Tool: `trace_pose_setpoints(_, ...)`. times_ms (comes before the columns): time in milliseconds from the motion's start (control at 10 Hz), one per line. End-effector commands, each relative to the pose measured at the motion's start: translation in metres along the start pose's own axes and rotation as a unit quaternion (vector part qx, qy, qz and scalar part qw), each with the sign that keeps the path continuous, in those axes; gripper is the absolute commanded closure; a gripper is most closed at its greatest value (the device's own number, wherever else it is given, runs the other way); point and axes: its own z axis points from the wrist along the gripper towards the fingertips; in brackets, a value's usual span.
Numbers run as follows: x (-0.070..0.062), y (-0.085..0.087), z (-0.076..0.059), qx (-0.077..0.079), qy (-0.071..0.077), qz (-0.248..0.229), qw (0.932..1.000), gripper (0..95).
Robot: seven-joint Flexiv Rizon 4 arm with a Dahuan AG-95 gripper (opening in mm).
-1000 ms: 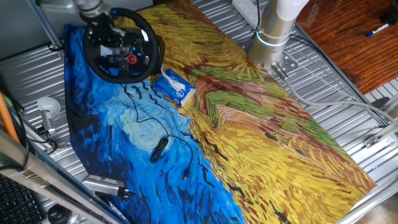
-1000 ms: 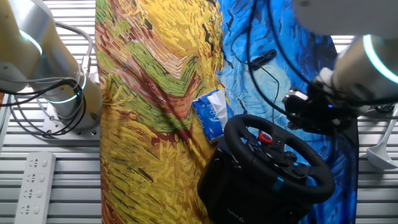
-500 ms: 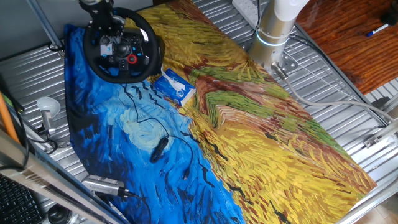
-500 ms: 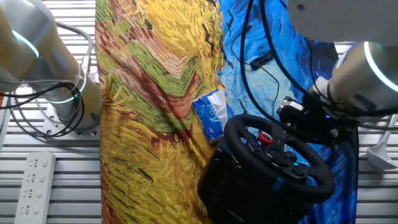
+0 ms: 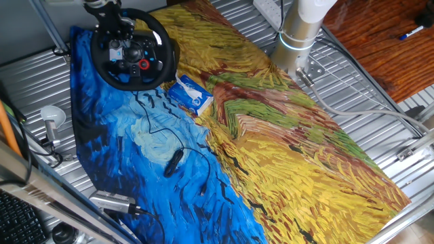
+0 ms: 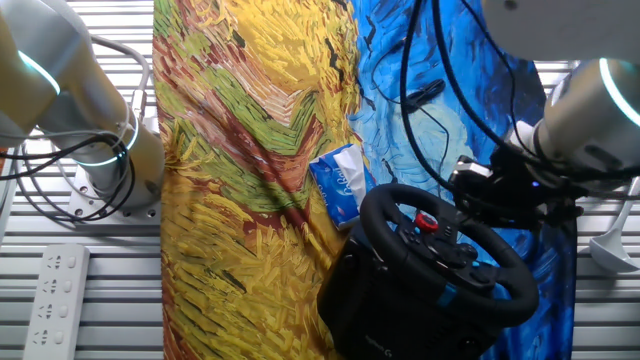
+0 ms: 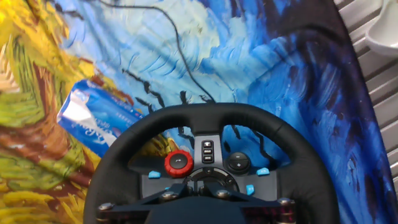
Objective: Rotate the steering wheel 90 degrees clockwise
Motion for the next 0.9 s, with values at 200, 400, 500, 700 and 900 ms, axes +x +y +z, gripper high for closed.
trace_pose_setpoints(200, -0.0005, -0.0015, -0.0009, -0.012, 0.015, -0.048, 0.9987, 95.0)
trace_pose_setpoints(400, -0.0006, -0.0016, -0.0008, -0.013, 0.013, -0.057, 0.9982, 95.0)
trace_pose_setpoints(500, -0.0007, -0.0016, -0.0008, -0.013, 0.013, -0.056, 0.9983, 95.0)
trace_pose_setpoints(700, -0.0007, -0.0016, -0.0008, -0.013, 0.014, -0.052, 0.9984, 95.0)
trace_pose_setpoints(900, -0.0007, -0.0016, -0.0008, -0.013, 0.016, -0.049, 0.9986, 95.0)
